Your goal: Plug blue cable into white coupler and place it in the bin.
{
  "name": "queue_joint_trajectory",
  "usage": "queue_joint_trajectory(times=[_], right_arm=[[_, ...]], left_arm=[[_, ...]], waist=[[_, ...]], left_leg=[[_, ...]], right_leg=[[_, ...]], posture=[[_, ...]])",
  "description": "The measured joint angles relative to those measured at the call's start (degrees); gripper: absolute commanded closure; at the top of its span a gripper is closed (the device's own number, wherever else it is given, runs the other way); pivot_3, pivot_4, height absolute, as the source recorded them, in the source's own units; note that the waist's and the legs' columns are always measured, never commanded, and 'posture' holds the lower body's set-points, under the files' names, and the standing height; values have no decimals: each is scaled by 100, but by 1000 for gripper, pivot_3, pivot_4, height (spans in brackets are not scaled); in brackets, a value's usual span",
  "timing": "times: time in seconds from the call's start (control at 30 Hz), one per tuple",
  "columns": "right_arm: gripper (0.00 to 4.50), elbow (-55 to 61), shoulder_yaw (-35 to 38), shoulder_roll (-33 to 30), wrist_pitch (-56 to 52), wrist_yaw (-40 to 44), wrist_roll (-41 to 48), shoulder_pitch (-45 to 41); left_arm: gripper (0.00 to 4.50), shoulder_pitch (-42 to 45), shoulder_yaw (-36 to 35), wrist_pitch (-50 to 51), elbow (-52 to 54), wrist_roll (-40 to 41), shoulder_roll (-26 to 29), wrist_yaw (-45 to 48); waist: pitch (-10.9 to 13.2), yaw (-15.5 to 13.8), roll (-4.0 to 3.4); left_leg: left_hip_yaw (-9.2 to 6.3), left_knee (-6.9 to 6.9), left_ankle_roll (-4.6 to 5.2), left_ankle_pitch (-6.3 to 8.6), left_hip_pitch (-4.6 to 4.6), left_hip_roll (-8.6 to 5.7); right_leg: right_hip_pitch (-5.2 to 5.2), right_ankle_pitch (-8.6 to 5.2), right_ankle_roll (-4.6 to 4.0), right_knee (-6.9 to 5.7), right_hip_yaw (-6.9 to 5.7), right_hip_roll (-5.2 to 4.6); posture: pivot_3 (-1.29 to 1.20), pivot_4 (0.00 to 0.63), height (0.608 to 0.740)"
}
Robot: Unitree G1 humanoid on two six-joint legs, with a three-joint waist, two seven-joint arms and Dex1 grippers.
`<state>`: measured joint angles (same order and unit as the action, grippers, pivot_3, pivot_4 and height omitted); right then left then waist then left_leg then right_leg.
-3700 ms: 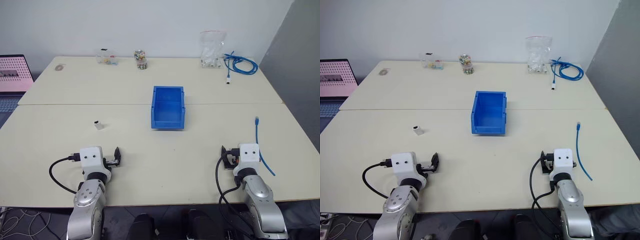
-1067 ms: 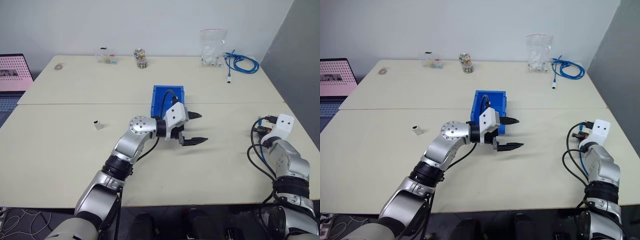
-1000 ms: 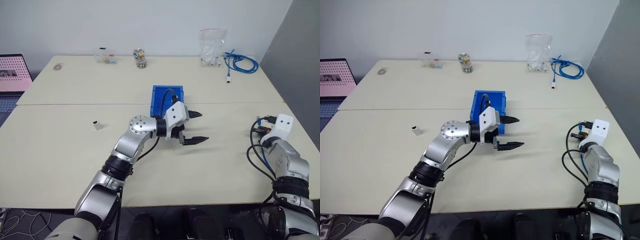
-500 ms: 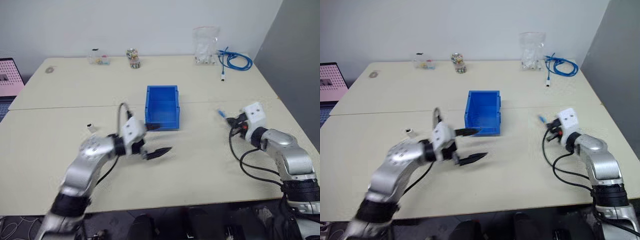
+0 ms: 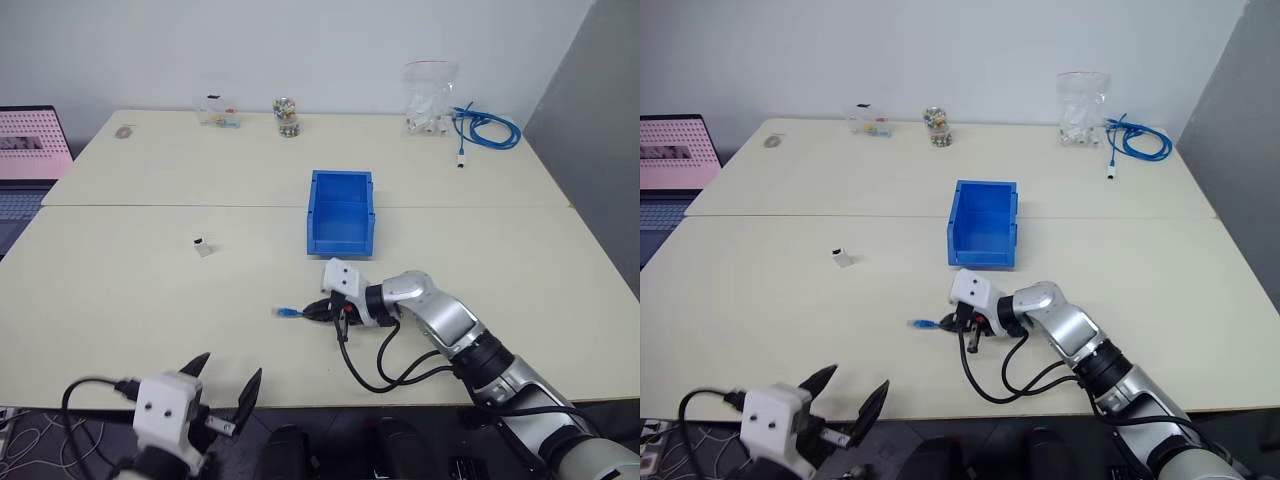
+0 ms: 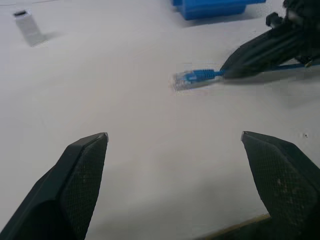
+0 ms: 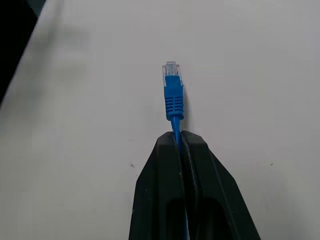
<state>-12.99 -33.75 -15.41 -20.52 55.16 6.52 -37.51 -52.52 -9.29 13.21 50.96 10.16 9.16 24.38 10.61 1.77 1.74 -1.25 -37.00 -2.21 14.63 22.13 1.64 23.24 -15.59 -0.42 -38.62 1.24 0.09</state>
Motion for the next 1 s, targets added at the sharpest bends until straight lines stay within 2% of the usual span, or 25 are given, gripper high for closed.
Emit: queue_joint_trajectory(times=[0.03, 0.2, 0.33, 0.37, 0.43, 0.5, 0.57, 0.63, 0.67, 0.77, 0.83, 0.93, 1.0], right_arm=[[3773, -211, -59, 68, 286, 92, -106, -89], [2725, -426, -70, 145, 711, 151, -281, -122], [1810, -46, 194, 13, 623, -66, -311, 274], [1472, 346, 435, -77, 291, -192, -227, 556], [1082, 620, 614, -120, -13, -290, -100, 731], [620, 1589, 1238, -329, -819, -528, 340, 1313], [620, 2352, 1677, -469, -1349, -656, 710, 1622], [620, 3158, 2087, -654, -1749, -842, 953, 1988], [620, 3596, 2319, -811, -1879, -940, 1049, 2290], [620, 4370, 2778, -1197, -2178, -1125, 1191, 3028], [620, 4734, 3028, -1329, -2335, -1225, 1312, 3290], [620, 5312, 3281, -1133, -2884, -1575, 1782, 3586], [620, 5516, 3304, -1024, -3079, -1788, 1965, 3612]], left_arm=[[0, -260, 208, -256, -6, -156, -66, -68], [0, -472, 459, -654, -171, -385, -92, -188], [0, 22, 307, -613, -385, -354, 210, -165], [0, 402, 189, -488, -499, -222, 510, -20], [0, 701, 34, -383, -594, -79, 741, 106], [0, 1629, -250, 108, -907, 496, 1662, 698], [0, 2308, -491, 406, -1221, 831, 2308, 1157], [0, 3142, -424, 494, -1707, 1094, 3093, 1924], [0, 3809, -261, 450, -2215, 1118, 3453, 2441], [0, 5495, 302, 61, -4001, 877, 3968, 3559], [0, 6064, 729, -274, -4766, 682, 3998, 4084], [0, 7004, 1610, -1115, -6139, 261, 3793, 5085], [0, 7387, 1820, -1525, -6818, 112, 3628, 5426]], waist=[[-3, 24, 4], [-2, 58, 2], [0, 18, -9], [0, -24, -11], [-1, -24, -8], [3, -79, -14], [5, -80, -18], [-1, -44, -13], [-5, -43, -15], [-6, -88, -24], [-7, 19, -22], [-8, 67, -19], [-9, 55, -19]], left_leg=[[-1, 3, 0, 2, 3, 1], [-6, 11, 8, 9, 1, 6], [-8, 10, 8, 9, 4, 5], [-15, 9, 7, 9, 12, 4], [-13, 2, 7, 9, 20, 6], [-28, -1, 6, 6, 35, 6], [-27, -5, 4, 5, 34, 7], [-27, -7, 3, 5, 19, -1], [-22, 4, 3, 5, -1, 7], [-12, 2, 3, 5, 3, -6], [-5, 6, 4, 6, -9, 0], [-1, 5, 4, 6, 1, 5], [-5, 3, 4, 6, 23, 8]], right_leg=[[1, 4, 30, 0, -1, 1], [3, -7, 24, -8, -15, 10], [5, -16, 12, -20, -32, 22], [5, -17, 11, -26, -42, 27], [14, -17, 17, -31, -37, 30], [24, -17, 17, -45, -60, 37], [19, -7, 29, -42, -53, 47], [5, -6, 27, -45, -51, 48], [-1, -5, 30, -32, -44, 53], [-2, -6, 28, -35, -48, 66], [-1, -5, 30, -38, -27, 64], [9, -6, 28, -35, -21, 71], [17, -7, 26, -36, -31, 73]], posture=[[0, 150, 740], [0, 150, 740], [0, 150, 740], [0, 150, 740], [0, 150, 740], [0, 150, 740], [0, 150, 740], [0, 150, 740], [0, 150, 740], [0, 150, 740], [0, 150, 740], [0, 150, 740], [0, 150, 740]])
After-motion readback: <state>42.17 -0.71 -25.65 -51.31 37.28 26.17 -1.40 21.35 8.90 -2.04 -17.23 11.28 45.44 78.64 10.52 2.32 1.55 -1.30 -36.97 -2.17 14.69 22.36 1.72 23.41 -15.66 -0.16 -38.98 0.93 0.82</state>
